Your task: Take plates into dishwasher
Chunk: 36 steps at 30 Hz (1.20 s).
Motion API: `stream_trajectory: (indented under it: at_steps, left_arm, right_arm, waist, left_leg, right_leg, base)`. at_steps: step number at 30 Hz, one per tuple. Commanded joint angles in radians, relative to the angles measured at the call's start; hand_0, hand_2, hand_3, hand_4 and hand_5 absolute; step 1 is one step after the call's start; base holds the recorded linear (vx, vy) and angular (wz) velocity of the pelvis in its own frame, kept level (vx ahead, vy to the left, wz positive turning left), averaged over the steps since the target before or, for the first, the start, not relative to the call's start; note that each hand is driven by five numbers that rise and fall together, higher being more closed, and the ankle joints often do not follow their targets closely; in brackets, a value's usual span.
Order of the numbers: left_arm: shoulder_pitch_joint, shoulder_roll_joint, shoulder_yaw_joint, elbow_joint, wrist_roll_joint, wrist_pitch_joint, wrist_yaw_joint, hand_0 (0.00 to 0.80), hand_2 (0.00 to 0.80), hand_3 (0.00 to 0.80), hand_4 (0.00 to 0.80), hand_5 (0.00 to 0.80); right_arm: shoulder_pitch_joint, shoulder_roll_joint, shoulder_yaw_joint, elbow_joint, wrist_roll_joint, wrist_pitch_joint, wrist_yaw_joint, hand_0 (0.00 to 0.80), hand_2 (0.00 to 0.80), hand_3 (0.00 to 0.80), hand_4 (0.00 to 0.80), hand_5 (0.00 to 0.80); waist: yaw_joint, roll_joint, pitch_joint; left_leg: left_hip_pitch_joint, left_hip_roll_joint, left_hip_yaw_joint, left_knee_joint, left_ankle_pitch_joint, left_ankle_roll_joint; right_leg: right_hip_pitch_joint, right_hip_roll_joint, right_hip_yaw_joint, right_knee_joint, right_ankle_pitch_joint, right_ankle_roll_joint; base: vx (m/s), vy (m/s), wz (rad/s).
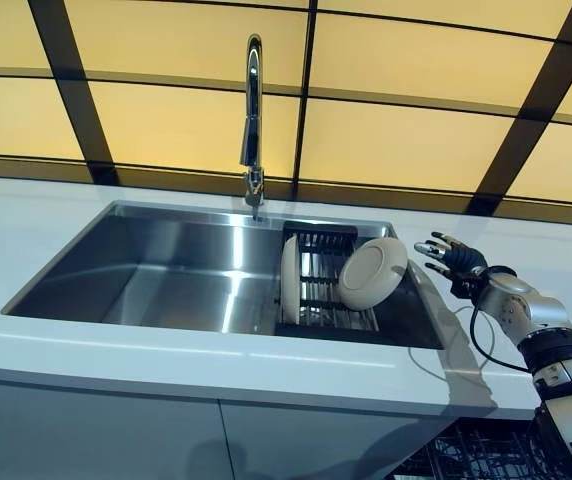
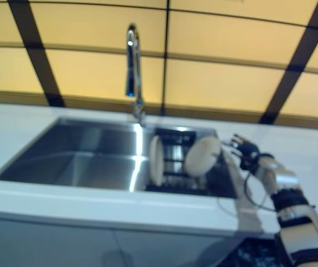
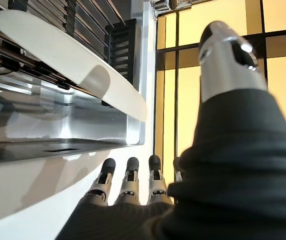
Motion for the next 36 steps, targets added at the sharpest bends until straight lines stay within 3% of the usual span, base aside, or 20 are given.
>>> stream_trajectory:
  at_steps: [1, 36]
  left_arm:
    - [-0.042, 0.009, -0.048, 0.059, 0.014, -0.010, -0.006, 0.000, 0.000, 0.000, 0.000, 0.000]
    - [-0.027, 0.006, -0.062, 0.035, -0.001, -0.005, -0.006, 0.000, 0.000, 0.000, 0.000, 0.000]
  right_arm:
    - [-0.061, -0.006, -0.006, 0.015, 0.017, -0.023, 0.012, 0.000, 0.000, 0.000, 0.000, 0.000]
    - [-0.052, 0.007, 0.021, 0.040, -0.043, 0.033, 0.029, 0.000, 0.000, 0.000, 0.000, 0.000]
  waist:
    - [0.029, -0.022, 0.007]
    - [0.035, -0.005, 0.044]
  left_leg:
    - [-0.007, -0.039, 0.025, -0.002, -0.023, 0.026]
    - [-0.026, -0.034, 0.014, -0.002, -0.019, 0.018]
  right_leg:
    - [0.004, -0.046, -0.011, 0.016, 0.009, 0.061]
    - [-0.007, -0.050, -0.014, 0.008, 0.009, 0.060]
  base:
    - [0.000, 0.000, 0.00]
    - [0.000, 0.000, 0.00]
